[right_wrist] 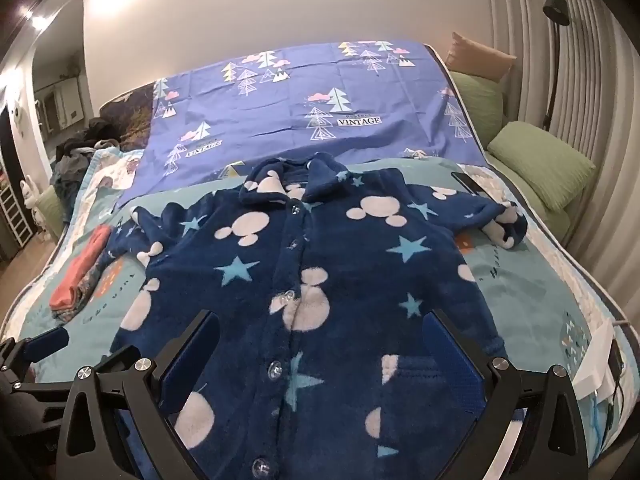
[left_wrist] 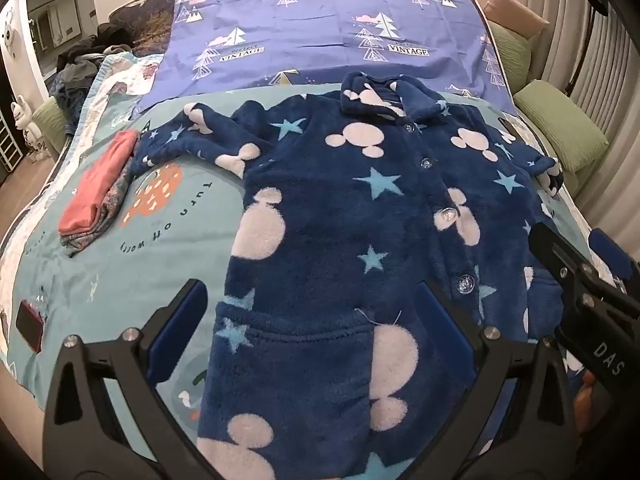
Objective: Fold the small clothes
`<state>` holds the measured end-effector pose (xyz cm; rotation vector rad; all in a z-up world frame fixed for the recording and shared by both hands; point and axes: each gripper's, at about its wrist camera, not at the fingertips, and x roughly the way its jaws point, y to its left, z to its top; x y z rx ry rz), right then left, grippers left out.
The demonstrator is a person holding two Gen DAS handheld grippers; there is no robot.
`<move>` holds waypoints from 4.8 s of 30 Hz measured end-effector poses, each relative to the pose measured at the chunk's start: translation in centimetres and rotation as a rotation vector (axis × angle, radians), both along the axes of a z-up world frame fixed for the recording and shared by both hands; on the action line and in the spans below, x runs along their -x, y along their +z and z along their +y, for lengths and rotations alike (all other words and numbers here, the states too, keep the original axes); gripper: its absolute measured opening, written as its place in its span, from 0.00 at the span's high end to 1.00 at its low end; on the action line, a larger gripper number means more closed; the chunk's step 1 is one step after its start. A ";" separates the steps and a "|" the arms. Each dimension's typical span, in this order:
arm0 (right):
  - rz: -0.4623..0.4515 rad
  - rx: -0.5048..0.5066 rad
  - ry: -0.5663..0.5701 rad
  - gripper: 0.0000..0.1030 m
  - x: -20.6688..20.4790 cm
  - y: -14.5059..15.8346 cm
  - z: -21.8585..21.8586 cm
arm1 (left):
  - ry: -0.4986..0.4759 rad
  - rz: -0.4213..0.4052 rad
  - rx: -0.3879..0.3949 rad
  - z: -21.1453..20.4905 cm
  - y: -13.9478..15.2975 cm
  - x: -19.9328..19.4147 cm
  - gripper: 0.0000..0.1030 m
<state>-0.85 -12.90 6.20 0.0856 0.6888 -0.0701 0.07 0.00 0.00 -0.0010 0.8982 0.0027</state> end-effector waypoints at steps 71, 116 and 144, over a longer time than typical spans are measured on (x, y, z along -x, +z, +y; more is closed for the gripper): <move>0.067 0.086 0.213 0.00 -15.8 -3.6 7.7 | 0.576 0.048 0.595 33.1 -12.8 -22.3 0.18; 0.066 -0.188 -0.097 0.00 -10.8 -4.0 -11.7 | -0.457 -0.329 0.160 -8.9 3.7 -18.7 0.90; 0.212 -0.369 0.102 0.00 -15.5 -7.5 -9.6 | -0.209 -0.146 -0.036 4.5 -1.5 -13.7 0.35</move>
